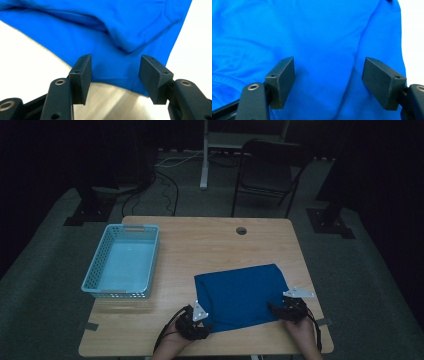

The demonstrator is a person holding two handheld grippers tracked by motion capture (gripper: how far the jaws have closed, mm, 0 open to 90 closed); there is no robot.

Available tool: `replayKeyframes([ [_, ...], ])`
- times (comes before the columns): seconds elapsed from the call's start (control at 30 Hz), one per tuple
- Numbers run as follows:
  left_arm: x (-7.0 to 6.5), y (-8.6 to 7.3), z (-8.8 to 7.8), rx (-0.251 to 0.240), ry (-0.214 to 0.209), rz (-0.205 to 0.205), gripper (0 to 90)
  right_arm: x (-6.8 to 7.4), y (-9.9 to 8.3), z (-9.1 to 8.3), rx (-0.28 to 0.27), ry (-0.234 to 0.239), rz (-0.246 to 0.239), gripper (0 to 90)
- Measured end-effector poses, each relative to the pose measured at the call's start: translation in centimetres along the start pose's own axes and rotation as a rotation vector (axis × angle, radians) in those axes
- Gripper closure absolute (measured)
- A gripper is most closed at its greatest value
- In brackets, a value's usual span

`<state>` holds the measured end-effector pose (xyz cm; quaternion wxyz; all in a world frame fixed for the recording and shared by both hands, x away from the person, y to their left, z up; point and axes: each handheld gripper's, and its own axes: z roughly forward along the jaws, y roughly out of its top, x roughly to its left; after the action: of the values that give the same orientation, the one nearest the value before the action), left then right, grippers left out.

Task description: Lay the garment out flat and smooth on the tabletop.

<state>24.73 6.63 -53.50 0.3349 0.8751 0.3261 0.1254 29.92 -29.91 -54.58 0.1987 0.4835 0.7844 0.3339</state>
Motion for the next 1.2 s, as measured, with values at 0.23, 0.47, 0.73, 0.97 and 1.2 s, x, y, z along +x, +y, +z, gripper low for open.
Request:
replayKeyframes([
  [0.23, 0.5, -1.2, -1.3, 0.001, -0.008, -0.044, 39.9, 0.1, -0.1, -0.1, -0.003, 0.008, -0.003, 25.9],
  [0.47, -0.1, 1.2, -2.6, -0.146, -0.055, -0.003, 39.9, 0.1, 0.7, -0.6, 0.068, 0.049, -0.036, 22.1],
  [0.73, -2.0, 3.9, 0.3, -0.093, -0.1, 0.1, 39.9, 1.0, 0.5, -4.7, -0.043, 0.189, -0.067, 27.5],
  [0.97, -2.5, 4.2, 2.8, 0.043, -0.14, 0.164, 42.7, 2.6, -1.0, -4.2, 0.041, 0.244, -0.199, 35.1],
  [1.2, -1.3, 4.4, 3.1, 0.054, -0.145, 0.113, 75.1, 2.3, -0.9, -3.2, 0.097, 0.22, -0.262, 76.3],
])
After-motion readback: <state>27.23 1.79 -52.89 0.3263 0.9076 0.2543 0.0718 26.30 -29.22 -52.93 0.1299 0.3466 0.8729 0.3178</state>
